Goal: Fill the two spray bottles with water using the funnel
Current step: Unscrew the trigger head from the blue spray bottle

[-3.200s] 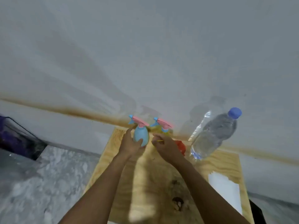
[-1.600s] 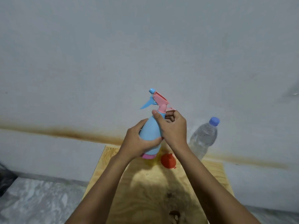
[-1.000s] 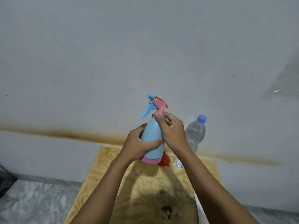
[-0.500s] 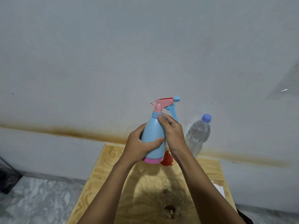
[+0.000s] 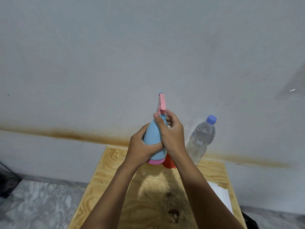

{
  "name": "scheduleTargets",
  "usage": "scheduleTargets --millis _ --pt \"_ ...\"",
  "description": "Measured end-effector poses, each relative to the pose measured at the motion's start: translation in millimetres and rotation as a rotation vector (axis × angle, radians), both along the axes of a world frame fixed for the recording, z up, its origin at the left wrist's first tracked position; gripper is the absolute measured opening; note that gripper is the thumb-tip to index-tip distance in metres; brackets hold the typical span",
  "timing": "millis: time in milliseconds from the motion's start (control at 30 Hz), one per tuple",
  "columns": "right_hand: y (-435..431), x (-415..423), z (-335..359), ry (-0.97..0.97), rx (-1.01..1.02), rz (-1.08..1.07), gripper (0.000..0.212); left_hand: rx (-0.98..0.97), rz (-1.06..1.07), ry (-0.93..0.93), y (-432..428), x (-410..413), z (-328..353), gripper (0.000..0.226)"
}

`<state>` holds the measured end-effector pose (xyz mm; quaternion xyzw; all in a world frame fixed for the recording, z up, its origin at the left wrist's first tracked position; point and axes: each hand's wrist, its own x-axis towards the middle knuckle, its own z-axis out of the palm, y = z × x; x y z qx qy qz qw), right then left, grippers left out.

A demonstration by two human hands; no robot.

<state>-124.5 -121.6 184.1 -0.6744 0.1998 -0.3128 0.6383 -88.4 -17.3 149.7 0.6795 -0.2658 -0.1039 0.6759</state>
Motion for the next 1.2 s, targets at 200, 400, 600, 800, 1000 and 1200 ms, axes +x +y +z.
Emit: scheduleTargets --millis 200,400,600,800,1000,1200 --pt "2.1 1.1 -2.2 0.016 -0.043 0.002 0.029 0.035 0.068 -0.034 -0.3 2.9 -9.4 0.06" --pt "7.3 5.7 -7.4 -0.024 -0.073 -0.097 0.036 0.042 0.052 -0.043 2.3 3.5 -13.5 0.058" --pt "7.2 5.1 -11.3 0.034 -0.1 -0.004 0.032 0.066 0.097 -0.055 7.4 7.4 -20.4 0.053" --pt "10.4 9.8 -12.2 0.041 -0.173 -0.027 0.033 0.053 0.08 -0.037 10.1 9.2 -26.3 0.061" --pt "11.7 5.3 -7.6 -0.025 -0.042 0.049 0.014 0.025 0.089 0.016 12.2 11.5 -39.1 0.065" --pt "8.3 6.6 -3.3 -0.042 0.033 0.058 0.004 0.089 0.101 -0.001 14.6 13.8 -47.6 0.068"
